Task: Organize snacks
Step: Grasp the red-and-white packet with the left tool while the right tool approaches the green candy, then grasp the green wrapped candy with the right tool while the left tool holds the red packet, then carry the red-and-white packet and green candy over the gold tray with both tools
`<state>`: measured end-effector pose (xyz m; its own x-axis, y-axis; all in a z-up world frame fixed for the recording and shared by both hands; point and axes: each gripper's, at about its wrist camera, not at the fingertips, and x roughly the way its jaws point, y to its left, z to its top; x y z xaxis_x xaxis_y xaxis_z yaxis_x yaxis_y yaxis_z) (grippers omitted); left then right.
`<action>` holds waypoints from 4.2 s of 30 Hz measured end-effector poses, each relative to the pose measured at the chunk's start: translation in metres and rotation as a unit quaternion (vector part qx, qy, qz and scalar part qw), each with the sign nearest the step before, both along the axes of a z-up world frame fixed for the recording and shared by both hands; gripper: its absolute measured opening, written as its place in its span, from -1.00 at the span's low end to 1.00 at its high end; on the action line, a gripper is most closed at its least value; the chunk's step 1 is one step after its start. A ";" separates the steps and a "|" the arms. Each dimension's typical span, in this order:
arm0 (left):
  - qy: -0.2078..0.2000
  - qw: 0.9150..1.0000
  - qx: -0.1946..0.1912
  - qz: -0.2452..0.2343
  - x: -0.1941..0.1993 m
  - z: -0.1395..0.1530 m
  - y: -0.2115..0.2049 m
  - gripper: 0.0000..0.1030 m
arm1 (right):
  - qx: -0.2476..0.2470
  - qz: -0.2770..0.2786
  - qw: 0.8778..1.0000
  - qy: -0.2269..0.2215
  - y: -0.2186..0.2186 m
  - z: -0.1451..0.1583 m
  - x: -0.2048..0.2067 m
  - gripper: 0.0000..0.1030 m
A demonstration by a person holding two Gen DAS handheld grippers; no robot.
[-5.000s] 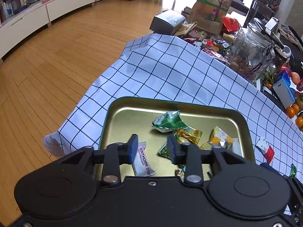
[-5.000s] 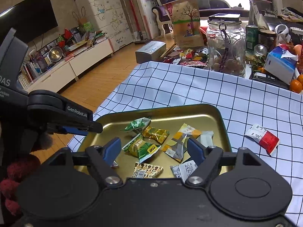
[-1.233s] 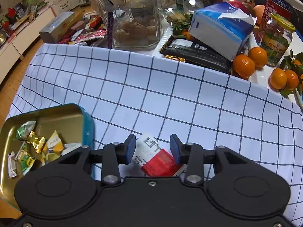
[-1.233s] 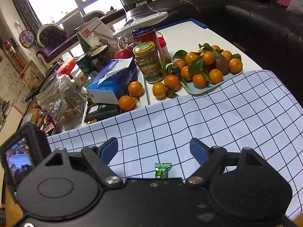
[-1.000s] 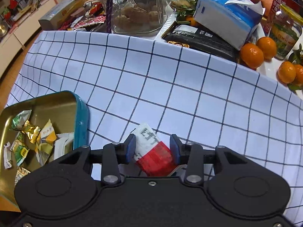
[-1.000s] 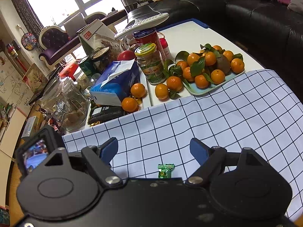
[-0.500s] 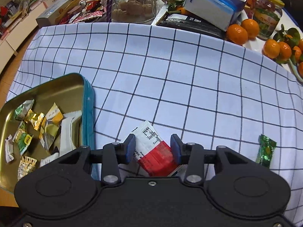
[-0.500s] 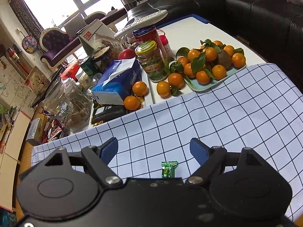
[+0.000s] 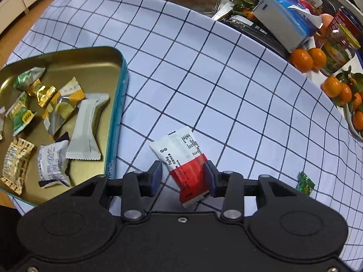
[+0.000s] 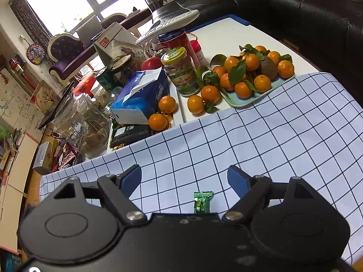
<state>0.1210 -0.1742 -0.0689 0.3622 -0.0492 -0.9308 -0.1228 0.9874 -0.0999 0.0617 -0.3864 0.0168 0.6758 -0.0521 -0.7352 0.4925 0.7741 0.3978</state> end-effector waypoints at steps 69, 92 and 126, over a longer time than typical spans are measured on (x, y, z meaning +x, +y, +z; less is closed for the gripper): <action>-0.017 0.986 0.028 -0.165 0.003 0.021 -0.017 -0.18 | -0.063 0.034 0.986 0.151 0.035 -0.088 0.044 -0.42; -0.098 0.986 0.068 -0.120 -0.048 0.067 0.081 -0.18 | -0.071 0.070 0.995 0.025 0.108 -0.023 -0.007 -0.43; -0.049 0.995 0.050 0.070 0.005 0.085 0.284 -0.18 | -0.093 0.320 0.940 -0.071 0.304 0.021 -0.015 -0.43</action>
<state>0.1257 0.1103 0.0156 0.4476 0.0984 -0.8888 -0.2538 0.9670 -0.0208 0.0467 -0.0819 0.0377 0.7036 0.2794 -0.6533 -0.1449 0.9566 0.2530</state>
